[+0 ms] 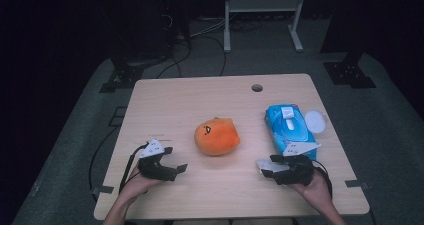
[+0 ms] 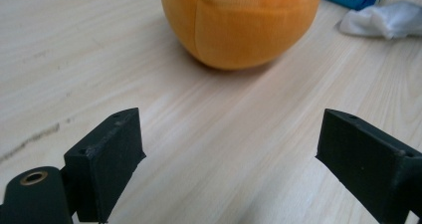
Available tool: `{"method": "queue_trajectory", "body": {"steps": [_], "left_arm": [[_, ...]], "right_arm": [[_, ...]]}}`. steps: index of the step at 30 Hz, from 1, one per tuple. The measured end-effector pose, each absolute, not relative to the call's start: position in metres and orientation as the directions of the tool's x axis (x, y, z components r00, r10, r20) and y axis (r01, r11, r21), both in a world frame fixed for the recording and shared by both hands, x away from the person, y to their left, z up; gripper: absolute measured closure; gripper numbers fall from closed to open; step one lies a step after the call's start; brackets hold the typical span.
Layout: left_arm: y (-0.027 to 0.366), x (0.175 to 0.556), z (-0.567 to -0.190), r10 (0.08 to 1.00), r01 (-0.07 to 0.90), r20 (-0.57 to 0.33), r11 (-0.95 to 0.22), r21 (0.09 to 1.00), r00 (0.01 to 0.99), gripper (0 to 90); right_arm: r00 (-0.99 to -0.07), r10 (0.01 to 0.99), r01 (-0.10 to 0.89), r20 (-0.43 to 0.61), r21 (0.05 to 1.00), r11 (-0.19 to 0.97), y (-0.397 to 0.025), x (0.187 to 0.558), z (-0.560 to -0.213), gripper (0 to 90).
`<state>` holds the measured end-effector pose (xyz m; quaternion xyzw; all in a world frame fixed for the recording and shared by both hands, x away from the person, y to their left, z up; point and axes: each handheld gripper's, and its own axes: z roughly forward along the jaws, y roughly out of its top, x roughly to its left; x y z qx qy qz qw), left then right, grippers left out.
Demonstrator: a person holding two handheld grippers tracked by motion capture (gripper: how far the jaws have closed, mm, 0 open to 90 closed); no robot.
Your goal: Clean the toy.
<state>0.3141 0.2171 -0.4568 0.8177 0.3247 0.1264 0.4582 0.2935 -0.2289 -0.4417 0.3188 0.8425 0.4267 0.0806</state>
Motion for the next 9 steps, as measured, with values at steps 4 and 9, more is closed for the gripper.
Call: {"method": "queue_trajectory", "body": {"steps": [4,9], "left_arm": [[0.2151,0.3138,-0.4625,0.647,0.425,-0.087,-0.388,0.818,0.757,10.2],[0.2134,0.3134,-0.4619,0.643,0.416,-0.085,-0.383,0.825,0.761,10.1]], "right_arm": [[-0.782,0.608,0.465,0.133,0.774,0.430,-0.2288,0.2904,-0.4410,32.3],[-0.781,0.609,0.464,0.136,0.780,0.421,-0.2297,0.2868,-0.4414,31.4]]}}
